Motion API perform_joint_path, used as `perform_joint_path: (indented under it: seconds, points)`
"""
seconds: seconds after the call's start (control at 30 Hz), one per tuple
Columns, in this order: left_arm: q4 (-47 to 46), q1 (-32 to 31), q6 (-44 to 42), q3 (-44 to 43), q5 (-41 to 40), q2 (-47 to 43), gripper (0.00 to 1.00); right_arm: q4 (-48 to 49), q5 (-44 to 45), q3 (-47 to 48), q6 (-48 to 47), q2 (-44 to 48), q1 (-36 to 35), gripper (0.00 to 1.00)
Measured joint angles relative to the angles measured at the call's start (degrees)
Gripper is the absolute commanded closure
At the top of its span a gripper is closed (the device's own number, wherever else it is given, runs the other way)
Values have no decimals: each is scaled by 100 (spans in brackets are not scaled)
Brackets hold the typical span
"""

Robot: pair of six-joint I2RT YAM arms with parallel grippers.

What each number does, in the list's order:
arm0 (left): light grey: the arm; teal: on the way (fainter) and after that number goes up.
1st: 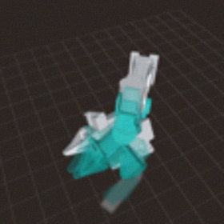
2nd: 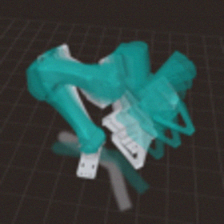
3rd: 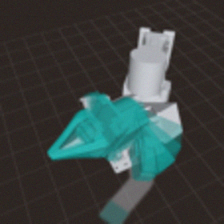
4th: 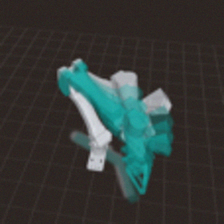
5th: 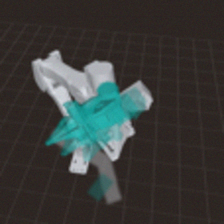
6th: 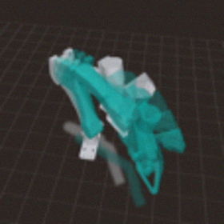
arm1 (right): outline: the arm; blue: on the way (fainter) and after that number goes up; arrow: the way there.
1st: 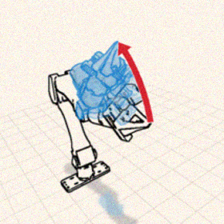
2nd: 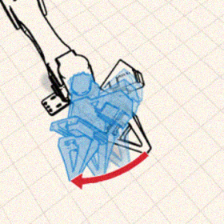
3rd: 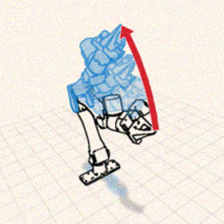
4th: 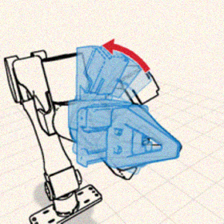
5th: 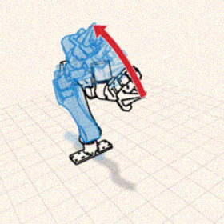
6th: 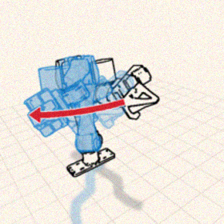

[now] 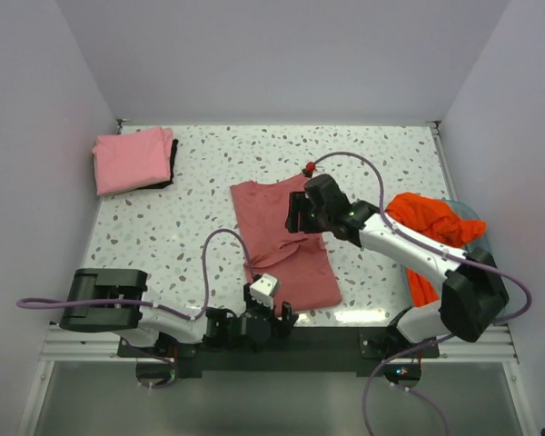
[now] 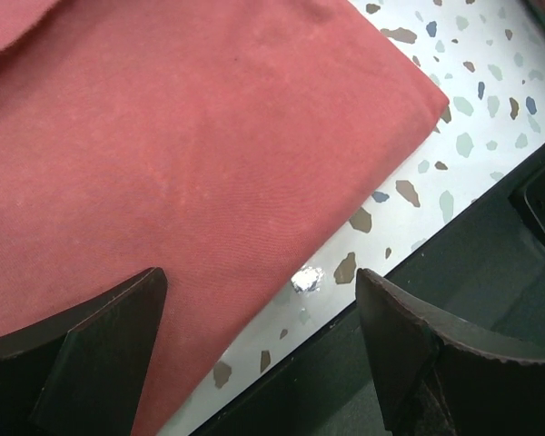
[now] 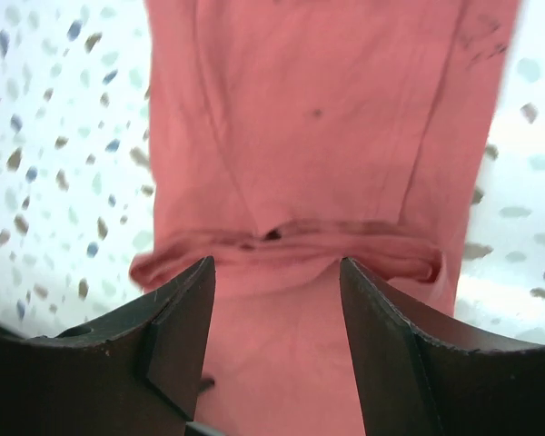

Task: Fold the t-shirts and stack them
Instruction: Fold the tshirt

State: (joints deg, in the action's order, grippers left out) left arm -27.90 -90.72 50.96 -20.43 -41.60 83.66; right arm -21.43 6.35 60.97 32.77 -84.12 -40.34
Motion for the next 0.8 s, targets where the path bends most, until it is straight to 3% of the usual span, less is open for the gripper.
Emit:
perform_joint_path:
  seconds: [0.27,0.8]
  points:
    - [623,-17,334,223,-83,-575,9,-31,-461,-682,22,372,-549,41]
    - [730,-44,404,229,-138,-605,9,175,-780,-289,190,-1434,-1213,42]
